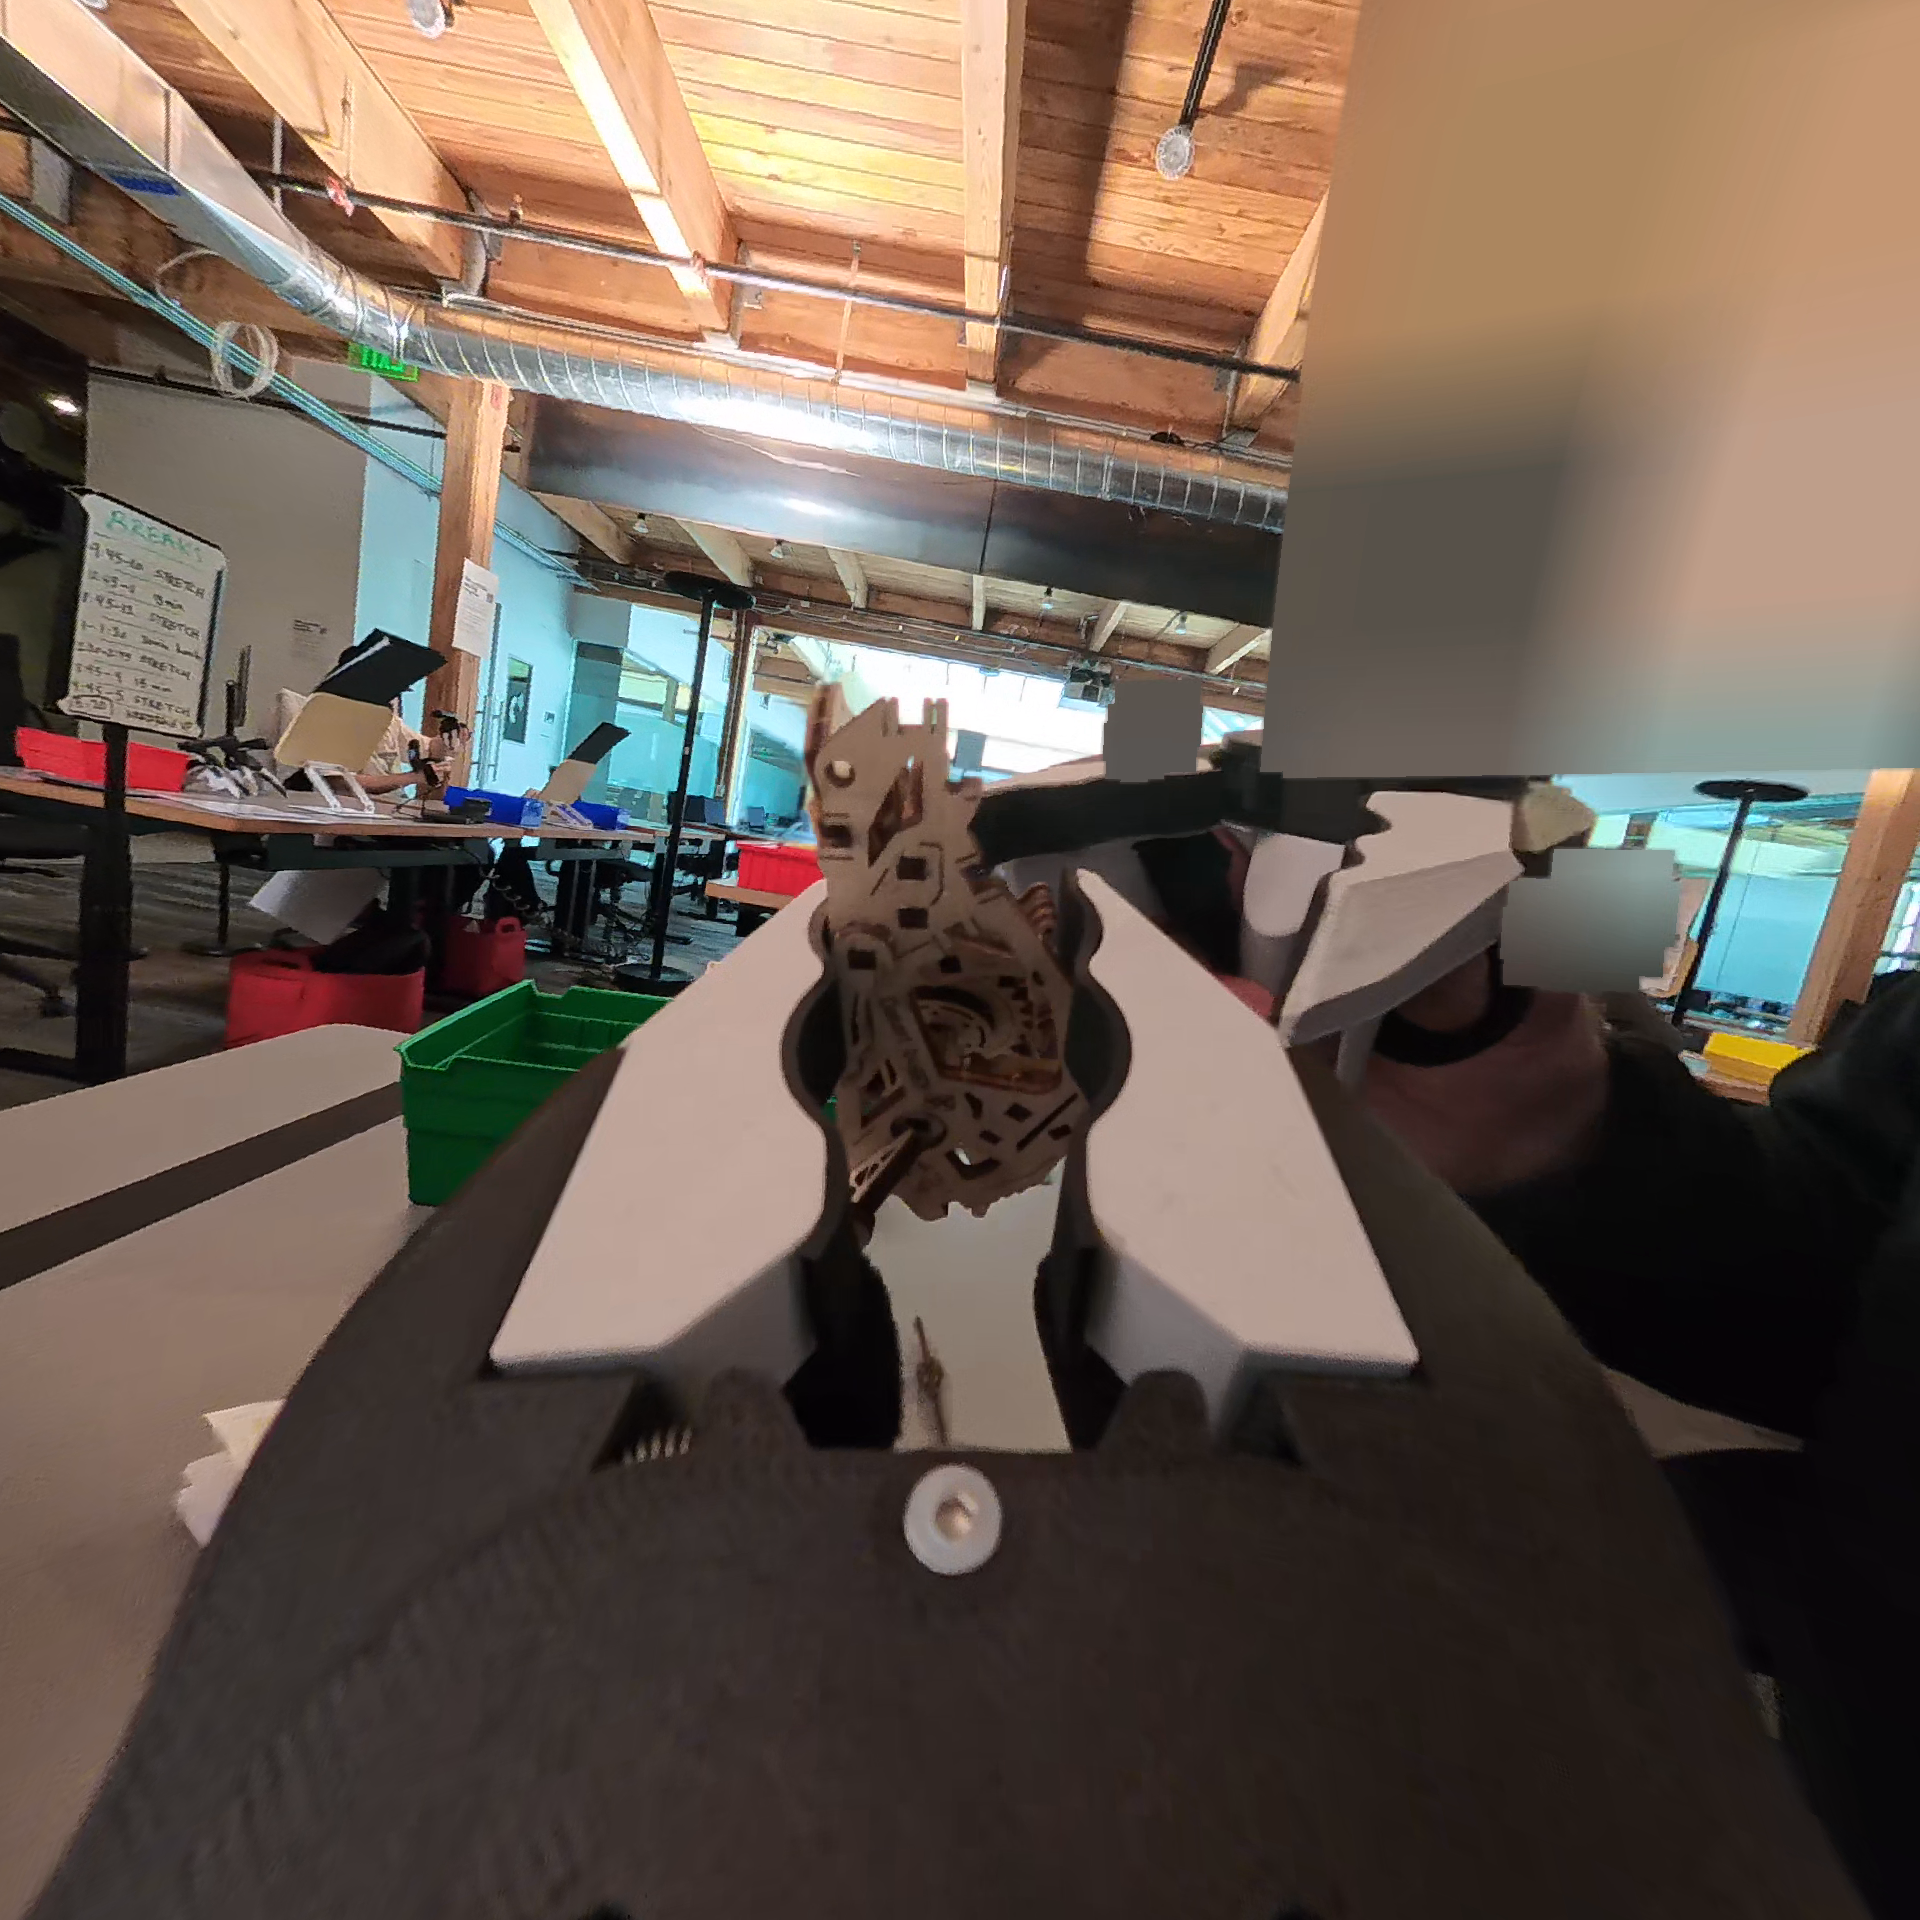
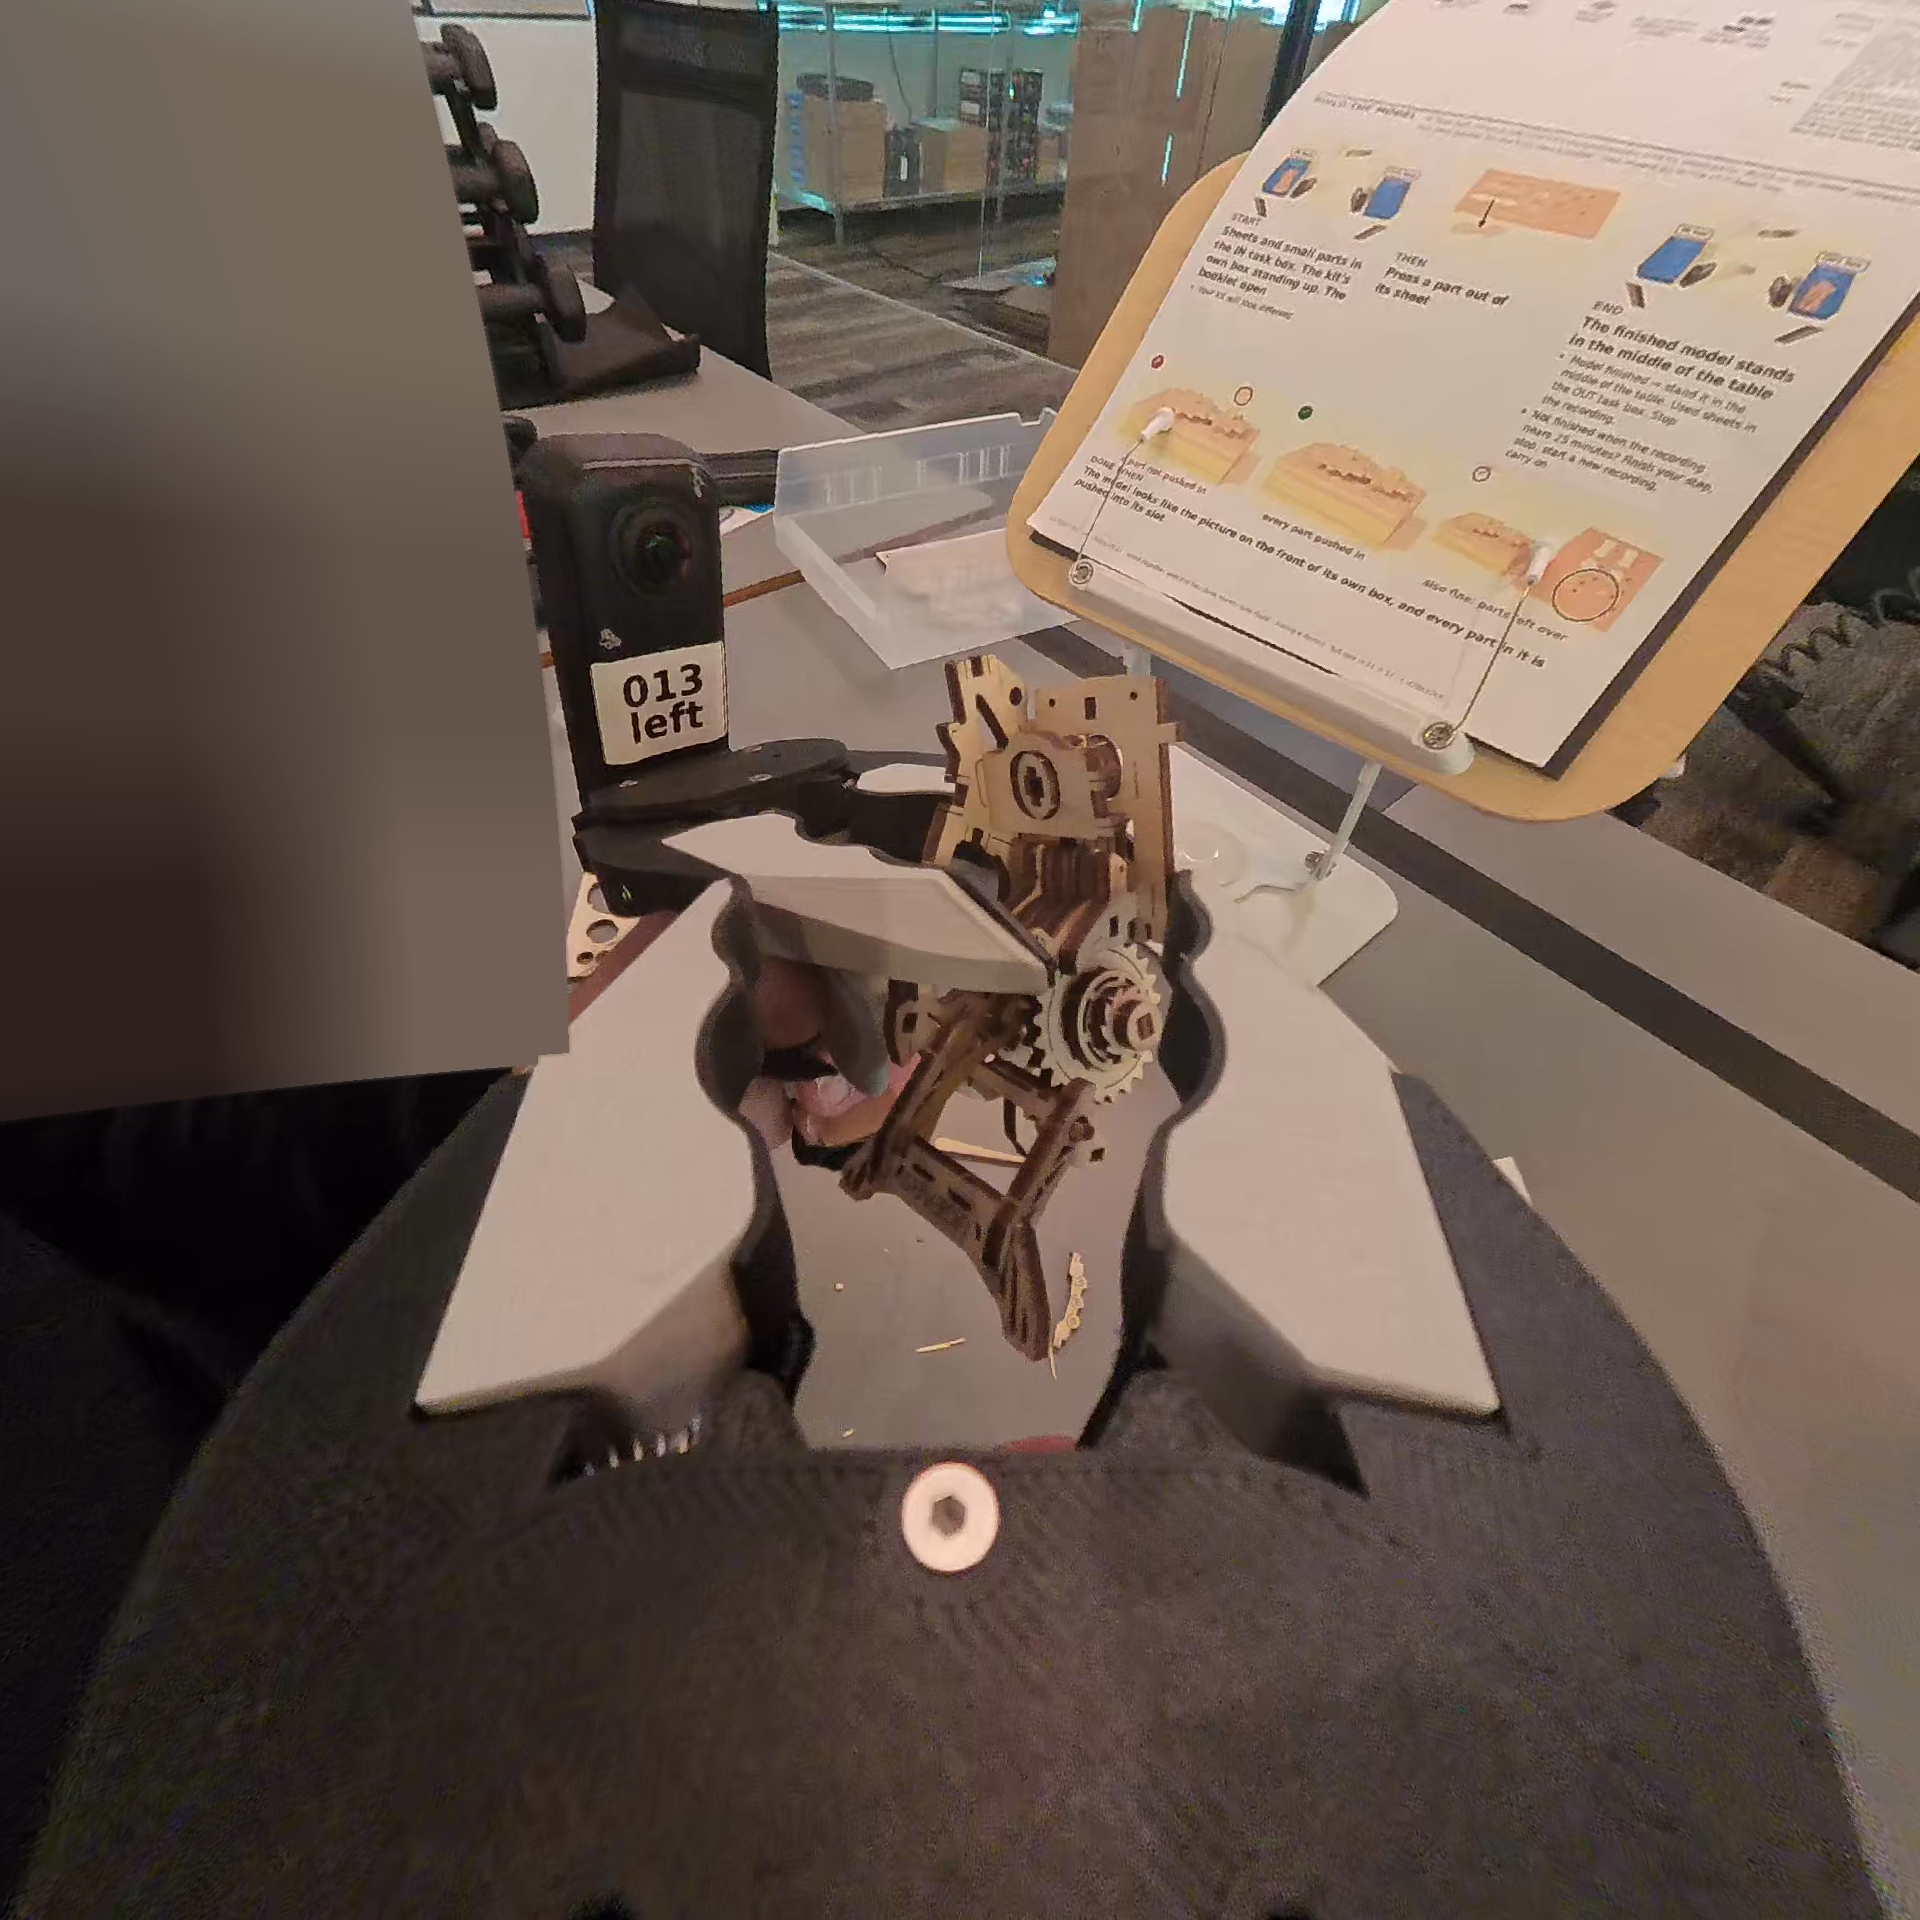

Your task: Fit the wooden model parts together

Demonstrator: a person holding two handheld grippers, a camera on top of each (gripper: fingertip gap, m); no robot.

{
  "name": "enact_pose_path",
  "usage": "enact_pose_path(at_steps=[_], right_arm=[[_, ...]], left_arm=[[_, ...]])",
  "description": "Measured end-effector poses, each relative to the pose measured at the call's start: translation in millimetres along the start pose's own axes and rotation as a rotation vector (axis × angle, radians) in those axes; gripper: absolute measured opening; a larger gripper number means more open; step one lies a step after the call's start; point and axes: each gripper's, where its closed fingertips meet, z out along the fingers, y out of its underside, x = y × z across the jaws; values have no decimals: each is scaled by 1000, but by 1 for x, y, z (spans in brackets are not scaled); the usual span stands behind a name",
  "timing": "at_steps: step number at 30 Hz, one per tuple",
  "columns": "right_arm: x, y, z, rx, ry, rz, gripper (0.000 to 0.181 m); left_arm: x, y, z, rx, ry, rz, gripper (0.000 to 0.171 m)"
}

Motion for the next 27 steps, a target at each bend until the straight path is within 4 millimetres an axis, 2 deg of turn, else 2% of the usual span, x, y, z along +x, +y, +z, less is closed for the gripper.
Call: enact_pose_path(at_steps=[5,8,9,12,17,21,27], right_arm=[[-2,2,-2,-15,35,-146,81],[-3,-11,-14,48,-30,-96,82],[-1,-13,-19,53,-57,-70,76],[8,-20,-34,83,-93,33,77],[2,-27,-45,122,-201,160,80],[-7,-28,-46,109,-229,174,76],[1,-19,-42,80,-208,369,39]], left_arm=[[3,-3,2,-3,13,-6,36],[2,-4,-1,-8,7,18,36],[1,-5,-2,-21,-8,52,37],[-4,3,-4,-156,-117,346,37],[-2,4,-6,-307,-222,818,36],[-1,10,-8,-414,-242,1151,37],[-5,24,-11,-558,-235,1520,36]])
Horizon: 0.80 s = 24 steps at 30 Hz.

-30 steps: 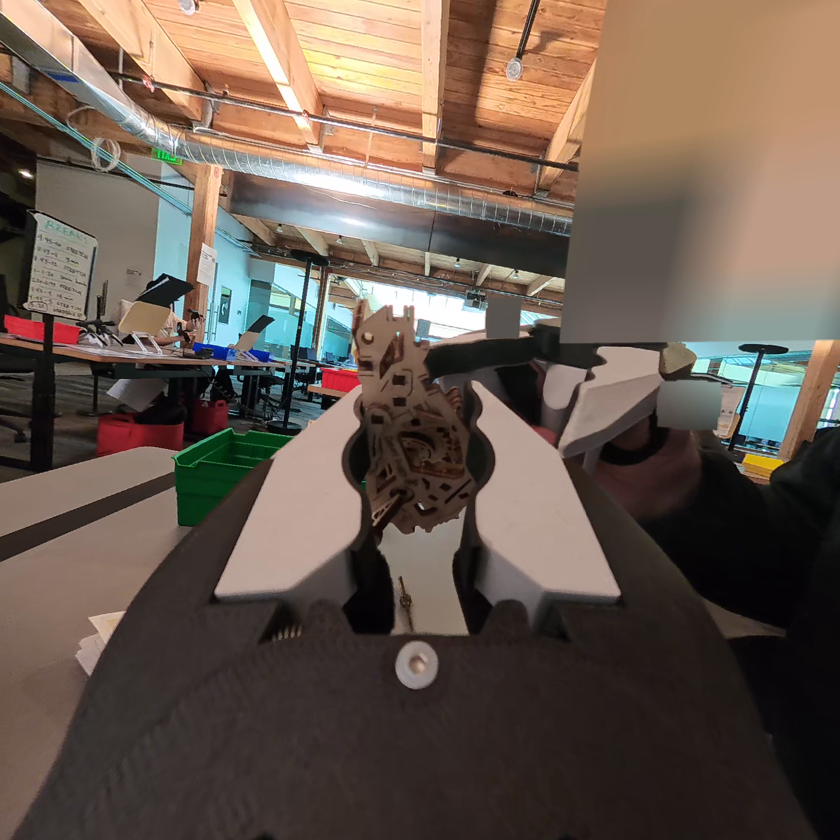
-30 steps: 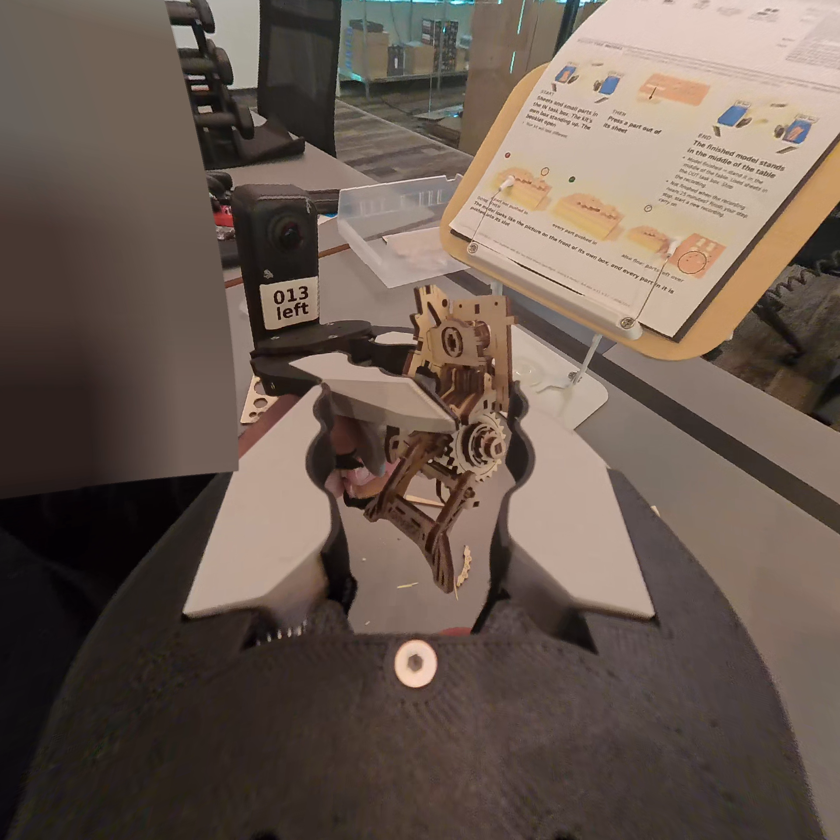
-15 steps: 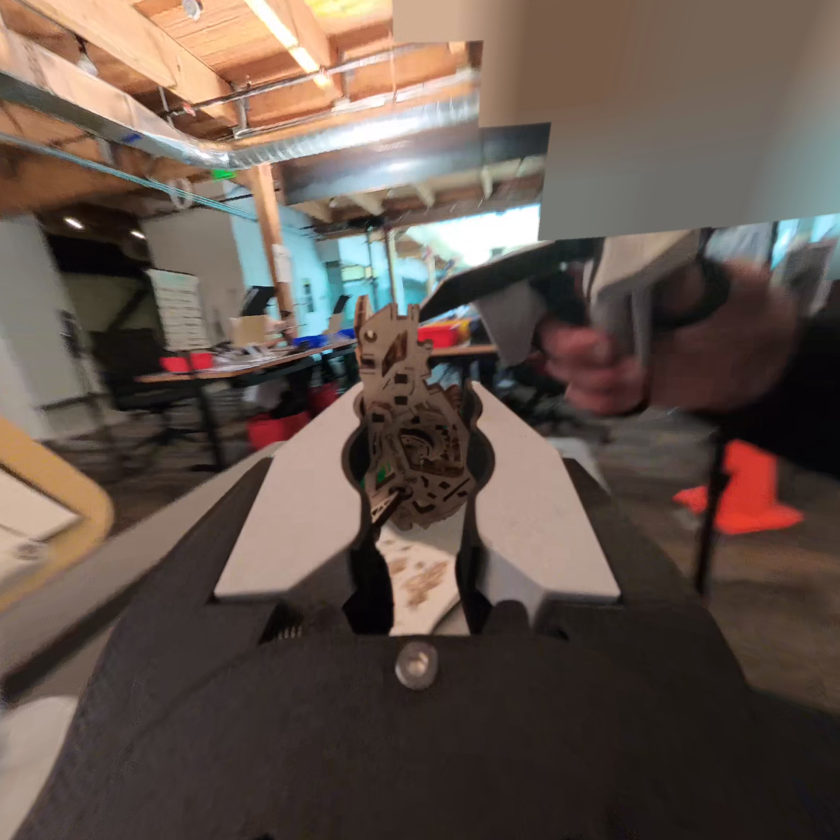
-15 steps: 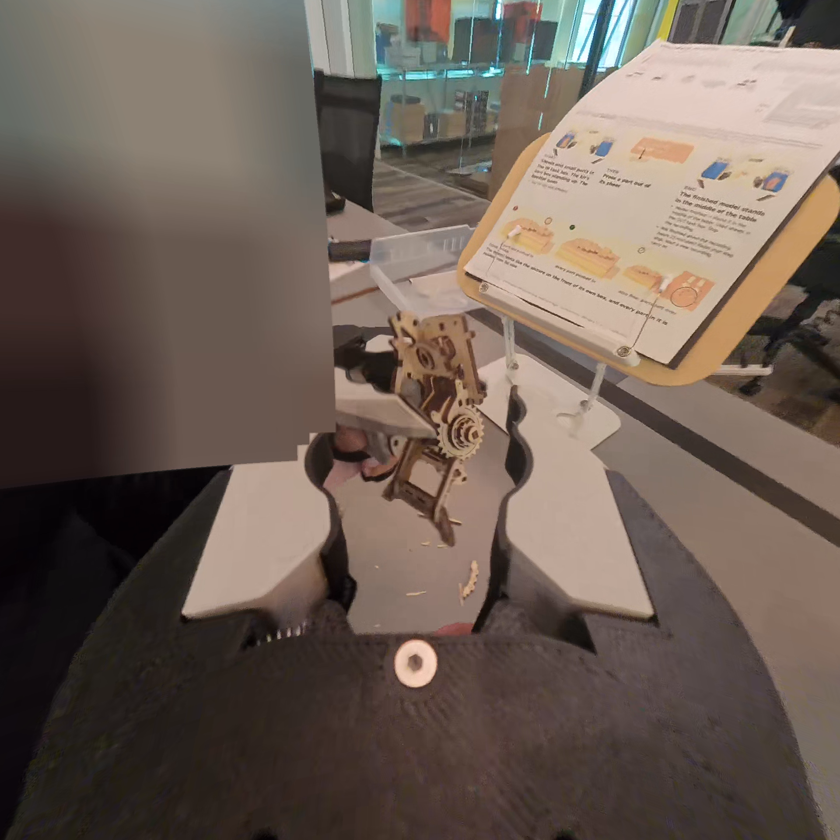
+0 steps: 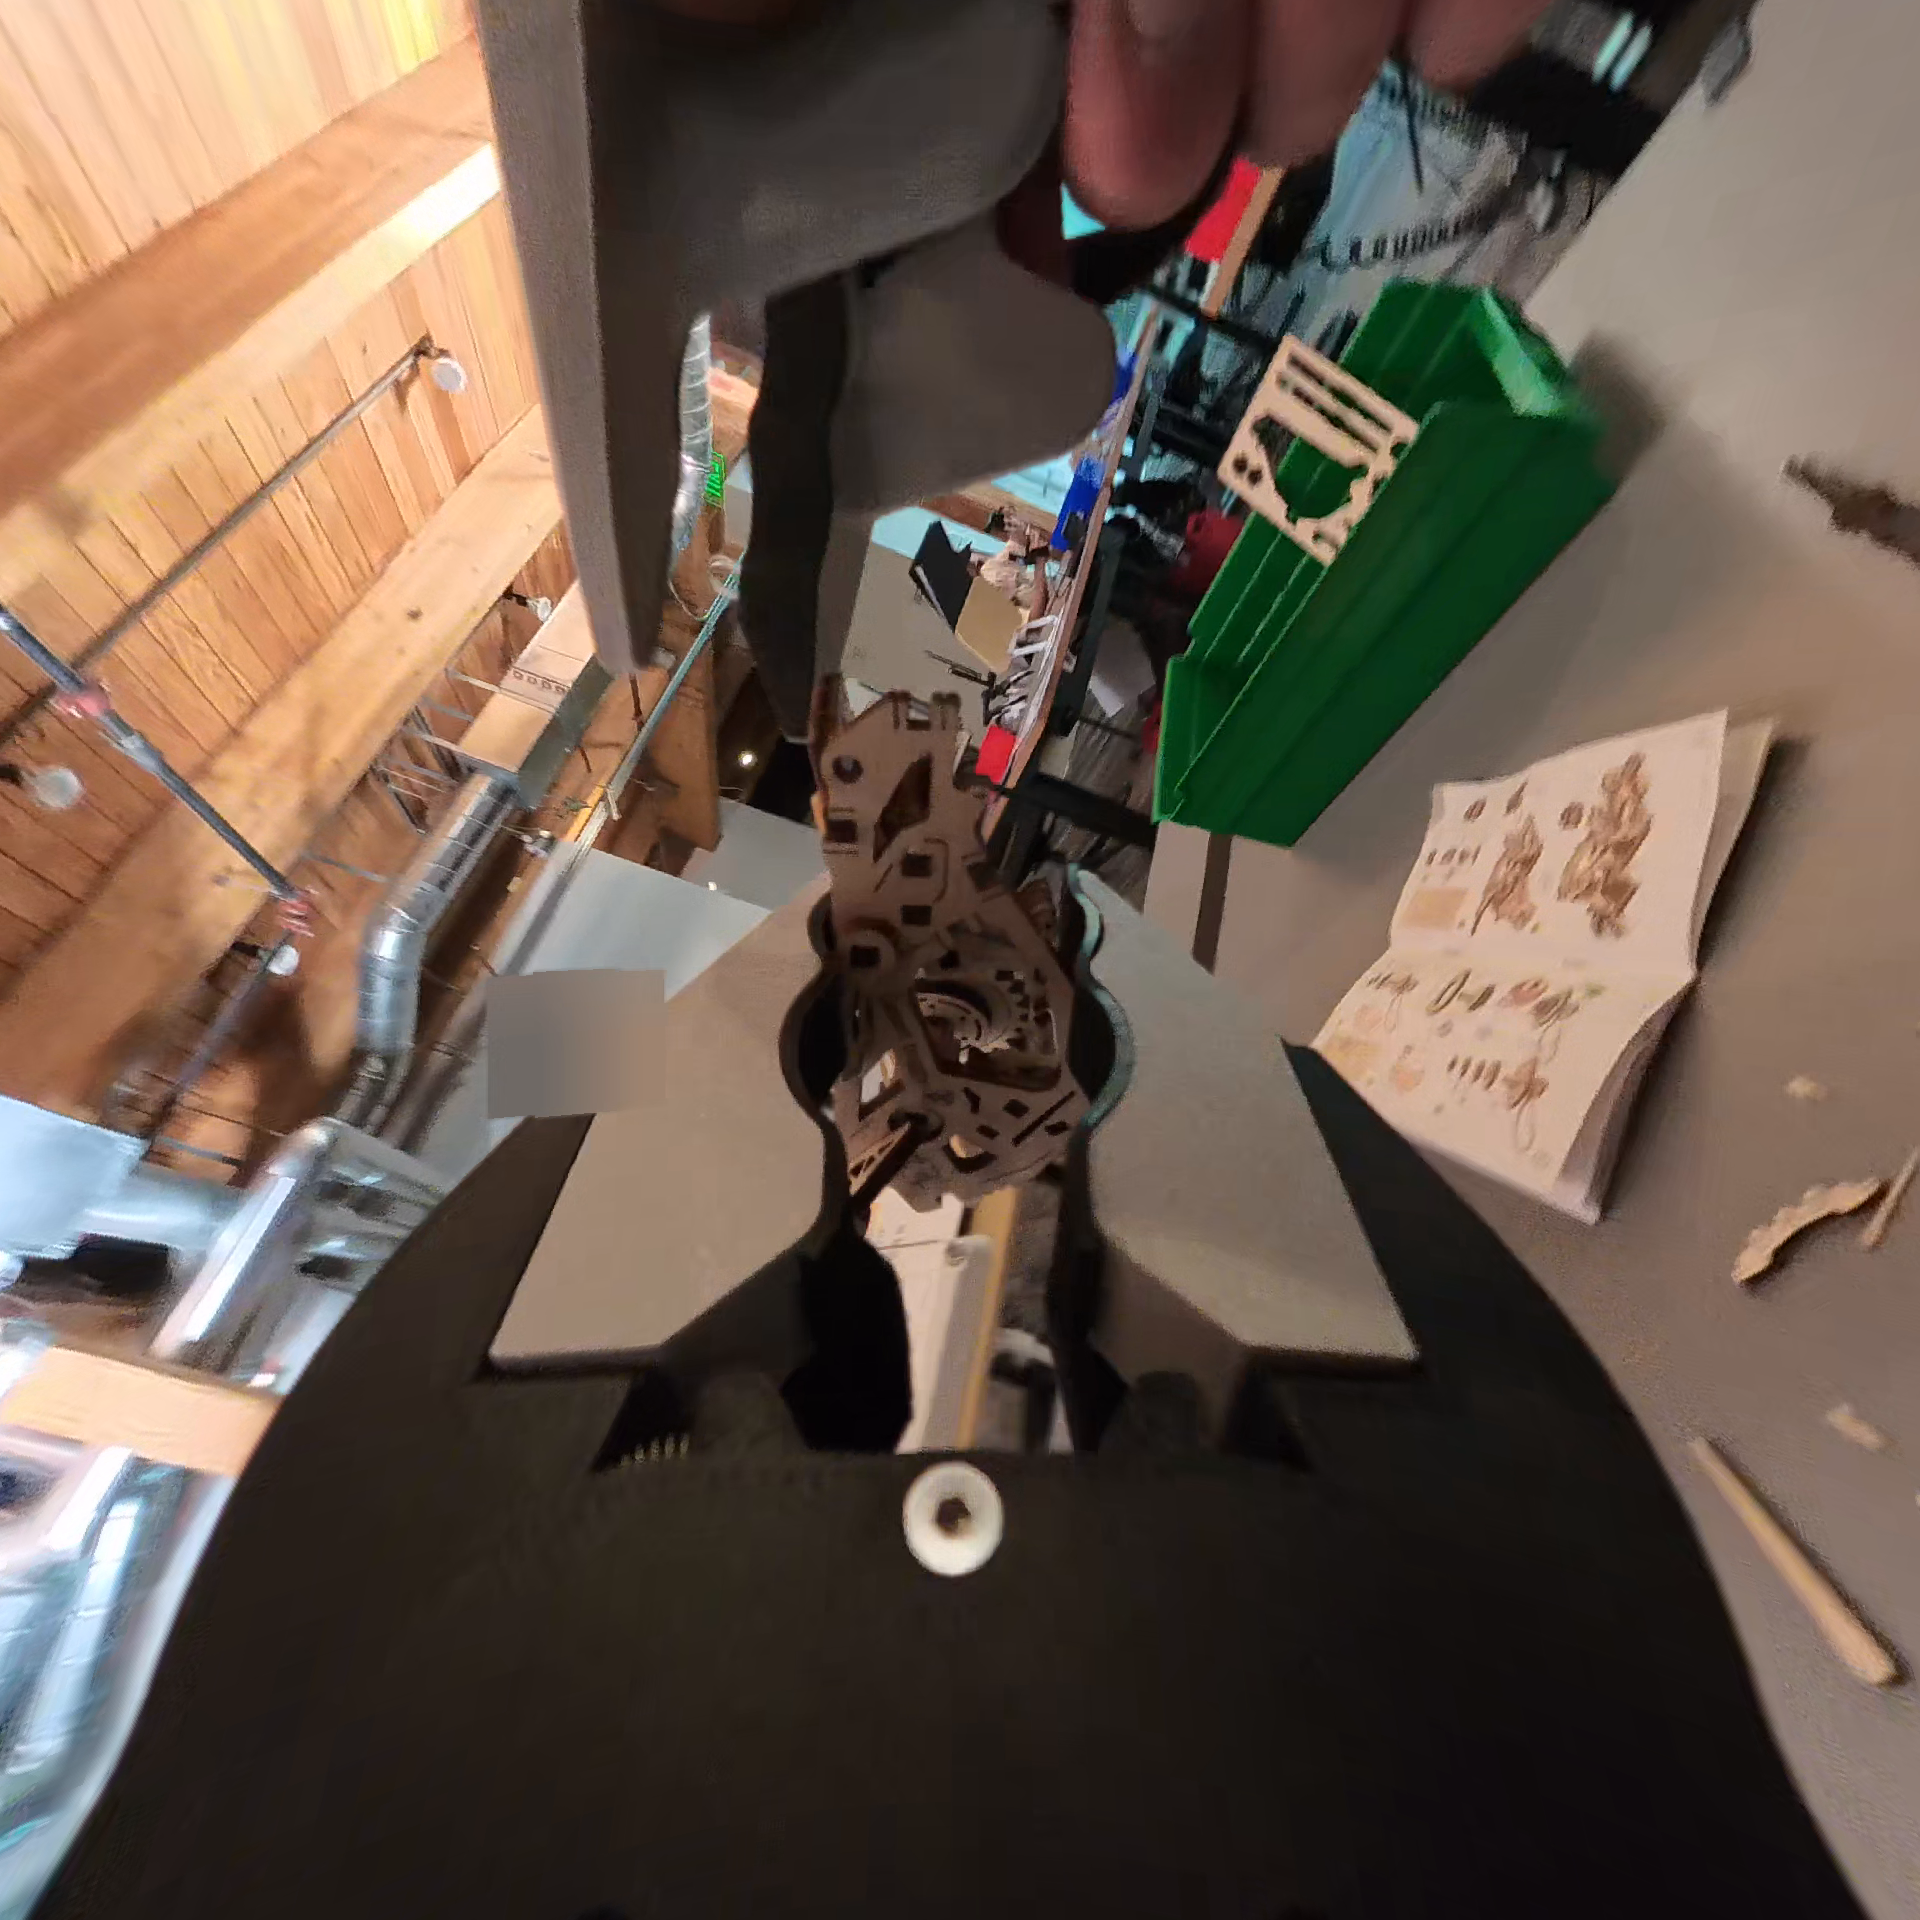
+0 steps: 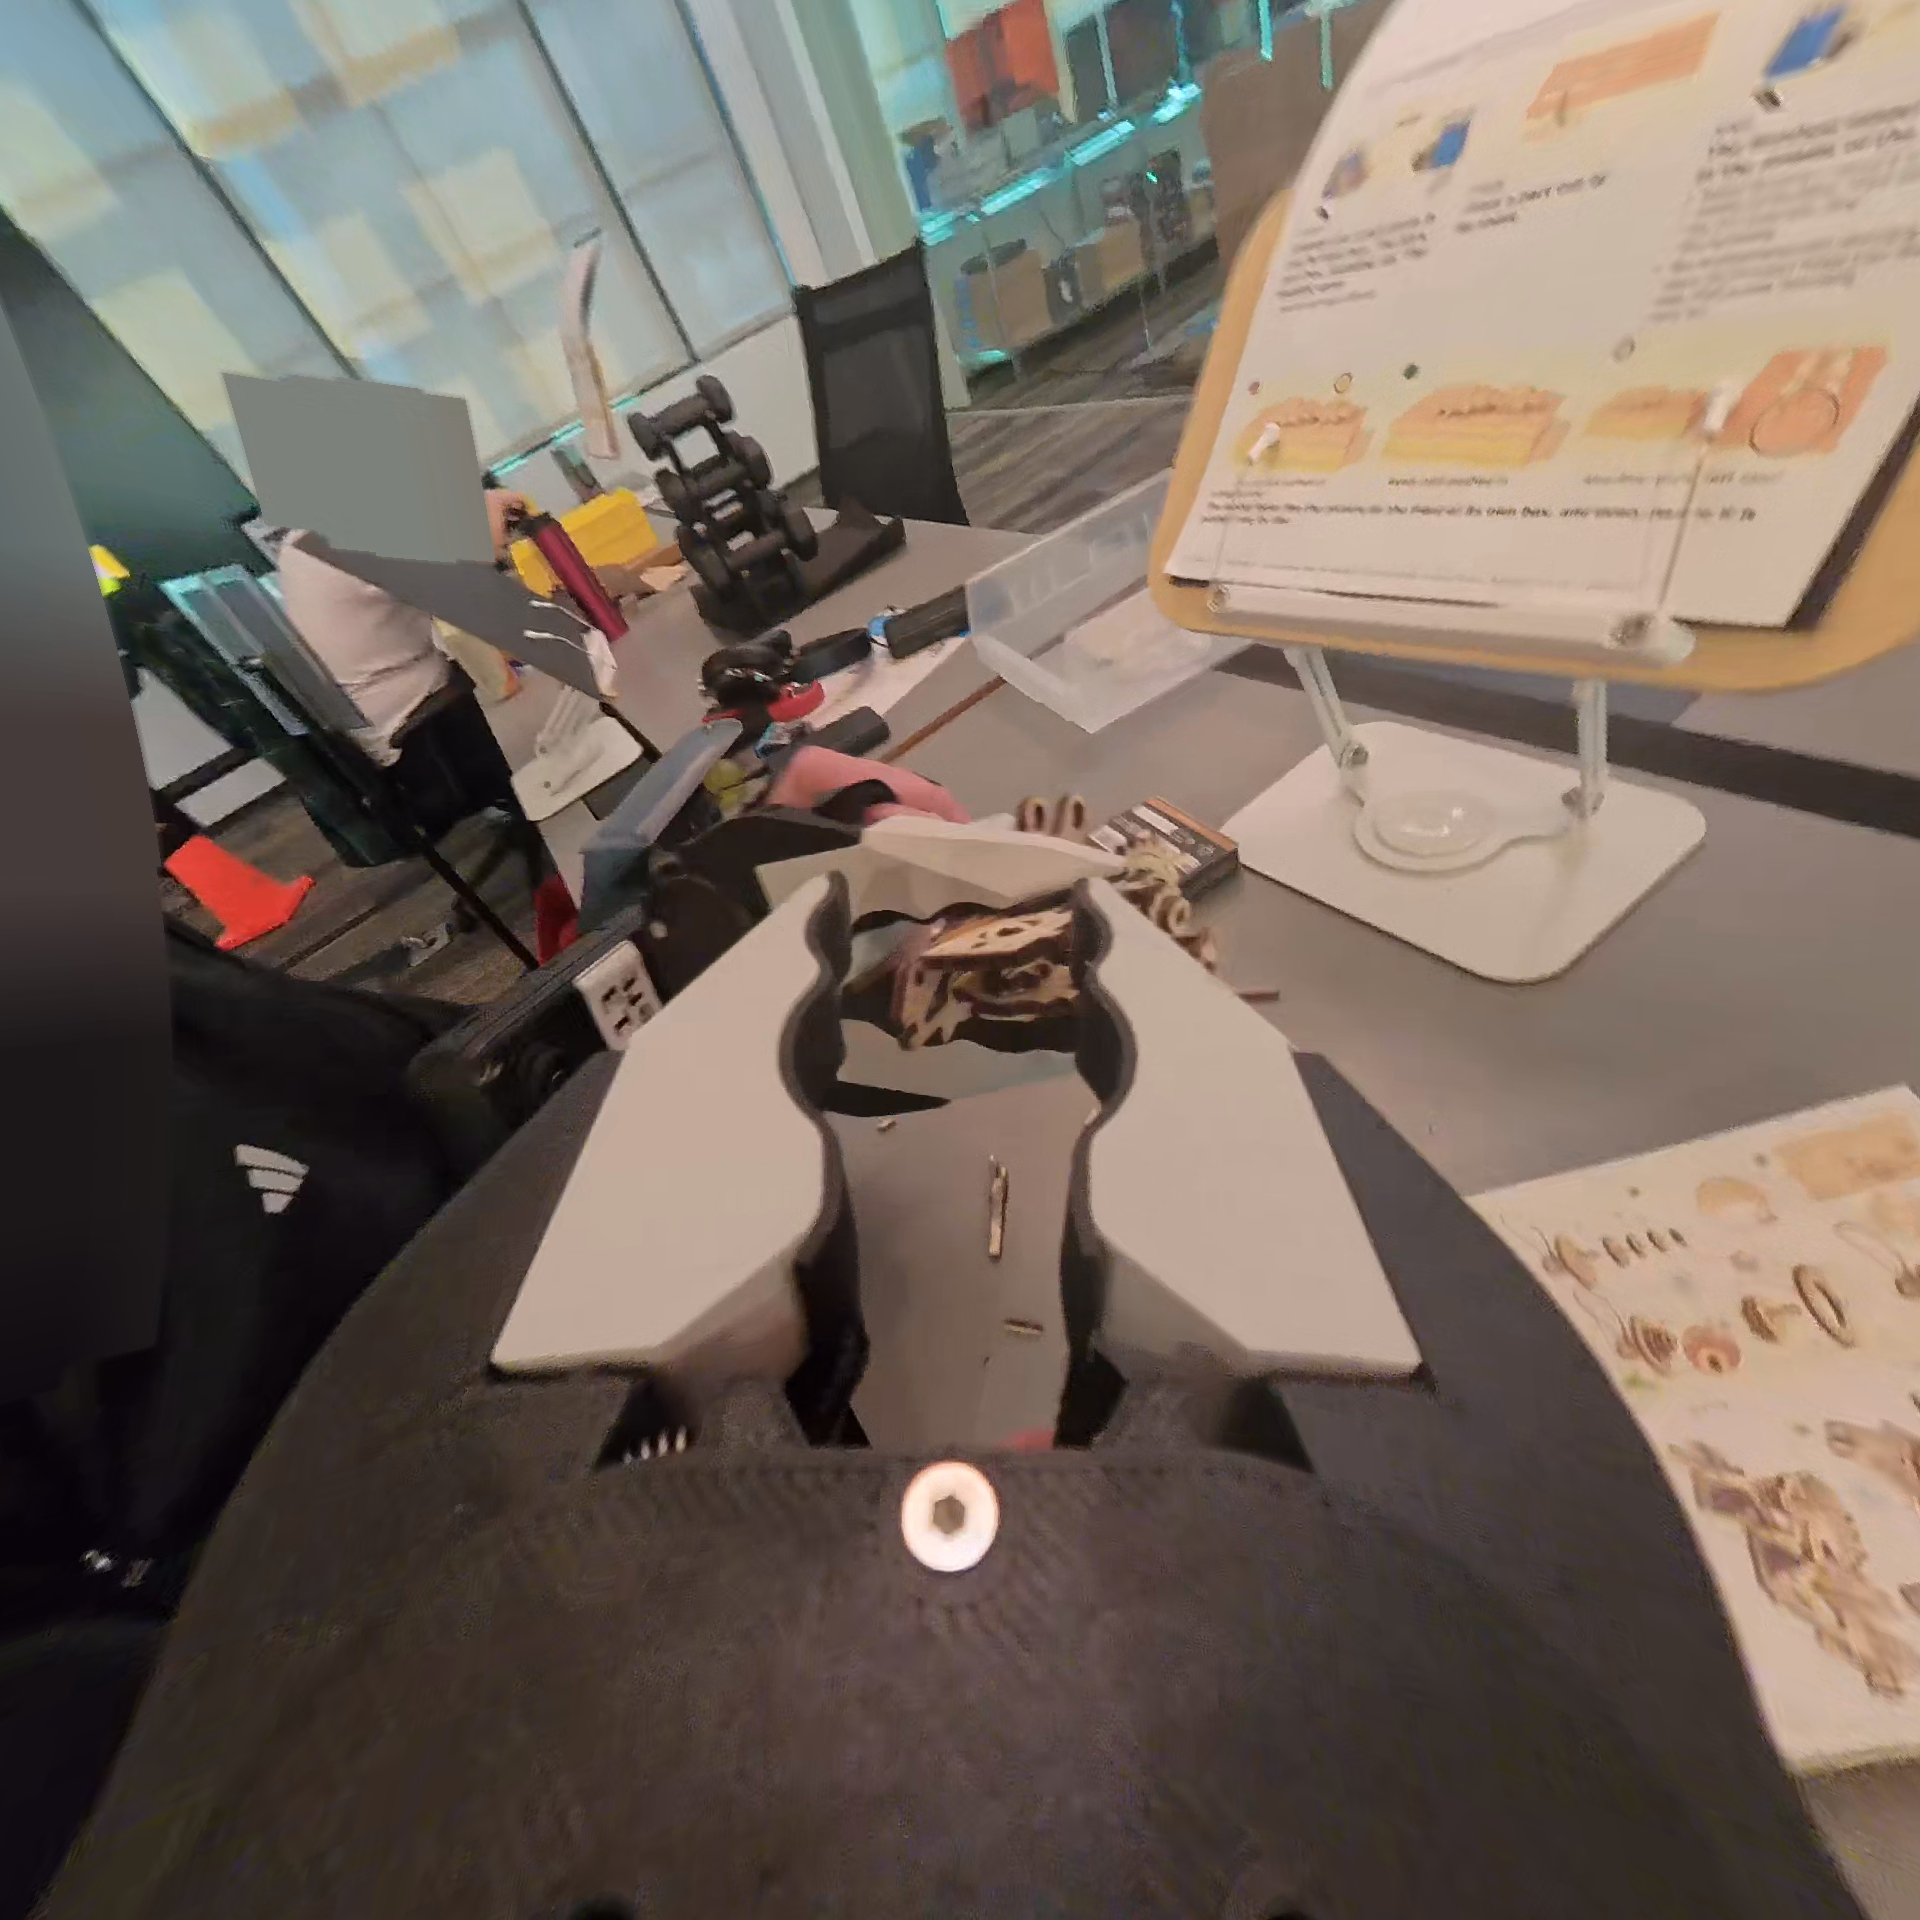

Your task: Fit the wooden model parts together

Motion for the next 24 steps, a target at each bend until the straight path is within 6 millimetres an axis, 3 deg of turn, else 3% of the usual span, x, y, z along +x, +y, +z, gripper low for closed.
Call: enact_pose_path(at_steps=[3,7,11,14,19,24], right_arm=[[10,8,1,-8,11,91,19],[28,3,-16,75,70,161,30],[26,21,-9,32,-8,306,30],[26,24,-7,66,-55,365,8],[28,26,-8,156,-111,410,5],[33,26,-9,269,-155,454,1]], left_arm=[[1,3,3,-13,-8,112,36],[-2,3,5,-12,-14,179,36],[2,-1,10,8,1,258,37],[6,-2,13,17,17,305,37],[5,-2,15,30,13,316,35],[-5,-7,20,37,-21,268,52]])
